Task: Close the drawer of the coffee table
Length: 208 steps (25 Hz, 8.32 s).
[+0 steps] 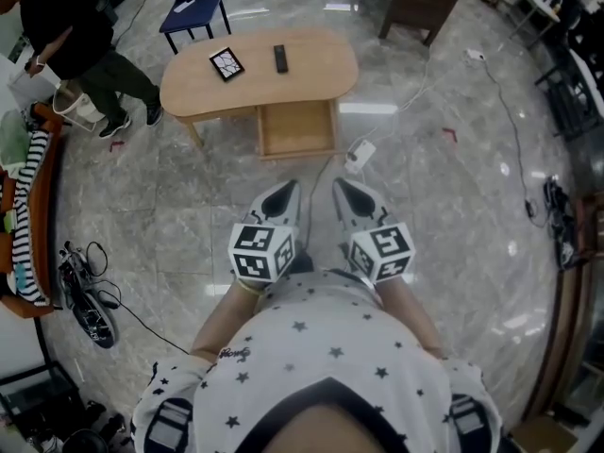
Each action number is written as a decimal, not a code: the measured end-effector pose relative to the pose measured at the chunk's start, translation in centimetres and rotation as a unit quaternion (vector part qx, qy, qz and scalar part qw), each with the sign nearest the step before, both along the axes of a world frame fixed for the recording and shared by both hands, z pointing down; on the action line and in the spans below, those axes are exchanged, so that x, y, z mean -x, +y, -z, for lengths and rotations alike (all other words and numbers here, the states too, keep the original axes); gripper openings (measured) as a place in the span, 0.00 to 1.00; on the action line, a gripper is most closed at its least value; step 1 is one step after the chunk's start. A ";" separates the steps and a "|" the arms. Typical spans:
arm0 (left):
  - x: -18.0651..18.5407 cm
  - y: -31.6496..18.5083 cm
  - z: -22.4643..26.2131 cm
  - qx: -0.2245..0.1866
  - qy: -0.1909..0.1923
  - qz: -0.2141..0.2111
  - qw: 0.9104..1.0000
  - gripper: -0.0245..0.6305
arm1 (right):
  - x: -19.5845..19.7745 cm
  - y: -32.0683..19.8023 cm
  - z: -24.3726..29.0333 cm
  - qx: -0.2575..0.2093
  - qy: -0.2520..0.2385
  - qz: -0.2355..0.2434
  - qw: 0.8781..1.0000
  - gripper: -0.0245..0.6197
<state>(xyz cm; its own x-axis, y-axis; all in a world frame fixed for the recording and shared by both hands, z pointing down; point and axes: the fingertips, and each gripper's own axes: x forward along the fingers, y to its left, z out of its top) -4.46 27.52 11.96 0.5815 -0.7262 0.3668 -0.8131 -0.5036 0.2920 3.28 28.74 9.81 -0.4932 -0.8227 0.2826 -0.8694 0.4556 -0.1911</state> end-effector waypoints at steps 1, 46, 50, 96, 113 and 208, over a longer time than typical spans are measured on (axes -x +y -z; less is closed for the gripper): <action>0.1 -0.6 0.1 0.000 0.000 0.000 1.000 0.05 | 0.1 -0.5 0.1 0.001 0.001 0.000 1.000 0.05; 8.3 -17.8 -2.9 0.028 -0.016 -0.013 0.999 0.05 | 4.2 -17.3 -1.9 0.019 0.006 -0.064 0.998 0.05; 8.0 -18.4 -3.6 0.036 -0.023 -0.006 0.999 0.05 | 2.9 -17.6 -2.3 0.026 0.007 -0.069 0.997 0.05; 7.4 -29.9 -24.8 0.148 -0.081 0.083 0.982 0.05 | -6.9 -30.0 -24.5 0.156 0.065 -0.036 0.985 0.05; 8.6 -29.9 -36.4 0.189 -0.094 0.085 0.974 0.05 | -9.4 -30.7 -37.1 0.200 0.096 -0.030 0.975 0.05; 13.4 -26.3 -63.5 0.326 -0.376 -0.058 0.865 0.39 | -14.1 -27.7 -64.2 0.354 0.332 0.119 0.866 0.35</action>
<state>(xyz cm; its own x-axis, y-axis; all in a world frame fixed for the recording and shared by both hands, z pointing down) -17.83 1.23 75.51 0.0562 -0.1744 0.9831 -0.8515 -0.5225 -0.0440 17.33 1.05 74.03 -0.1605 -0.2244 0.9612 -0.7918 0.6107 0.0103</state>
